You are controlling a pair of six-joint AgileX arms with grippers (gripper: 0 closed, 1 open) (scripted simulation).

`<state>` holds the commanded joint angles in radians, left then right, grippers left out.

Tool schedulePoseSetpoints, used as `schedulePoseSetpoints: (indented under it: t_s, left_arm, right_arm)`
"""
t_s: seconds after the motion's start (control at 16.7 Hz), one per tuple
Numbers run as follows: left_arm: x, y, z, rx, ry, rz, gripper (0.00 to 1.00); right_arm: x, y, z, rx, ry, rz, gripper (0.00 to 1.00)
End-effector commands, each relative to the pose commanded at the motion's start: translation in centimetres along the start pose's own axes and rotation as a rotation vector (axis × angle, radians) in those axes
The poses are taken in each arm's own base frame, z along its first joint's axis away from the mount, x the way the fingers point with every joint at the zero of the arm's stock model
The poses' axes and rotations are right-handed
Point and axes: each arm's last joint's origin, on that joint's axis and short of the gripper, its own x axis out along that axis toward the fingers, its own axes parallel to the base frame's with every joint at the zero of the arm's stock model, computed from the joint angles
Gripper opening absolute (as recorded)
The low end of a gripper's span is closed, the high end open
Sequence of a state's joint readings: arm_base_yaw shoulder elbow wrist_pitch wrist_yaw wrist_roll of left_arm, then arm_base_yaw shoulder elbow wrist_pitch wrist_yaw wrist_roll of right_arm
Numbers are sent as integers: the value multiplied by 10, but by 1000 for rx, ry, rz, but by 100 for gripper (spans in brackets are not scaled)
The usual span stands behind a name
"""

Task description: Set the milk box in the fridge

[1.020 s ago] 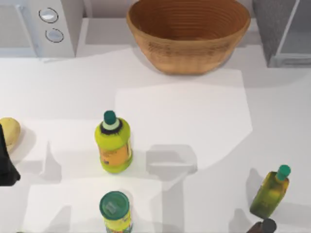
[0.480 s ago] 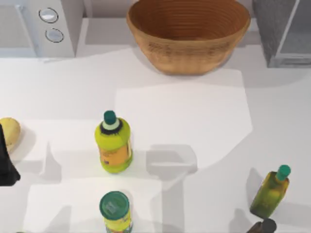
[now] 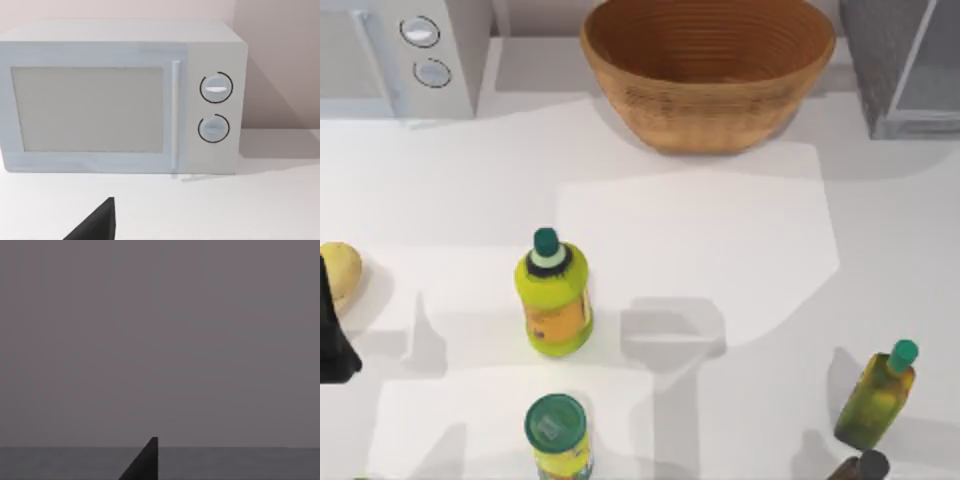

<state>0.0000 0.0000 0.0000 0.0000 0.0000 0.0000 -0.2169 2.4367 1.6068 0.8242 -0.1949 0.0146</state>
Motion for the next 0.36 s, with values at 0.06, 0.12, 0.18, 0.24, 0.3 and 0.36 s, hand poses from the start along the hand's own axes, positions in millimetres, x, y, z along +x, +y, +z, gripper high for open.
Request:
schedulePoseSetpoints:
  t_s: [0.06,0.12,0.18,0.24,0.3,0.36]
  left_arm:
    - [0,0,0,0,0,0,100]
    - [0,0,0,0,0,0,100]
    - [0,0,0,0,0,0,100]
    - [0,0,0,0,0,0,100]
    - [0,0,0,0,0,0,100]
    - [0,0,0,0,0,0,100]
  right_arm:
    - [0,0,0,0,0,0,100]
    - [0,0,0,0,0,0,100]
    - [0,0,0,0,0,0,100]
    - [0,0,0,0,0,0,100]
    - [0,0,0,0,0,0,100]
    - [0,0,0,0,0,0,100]
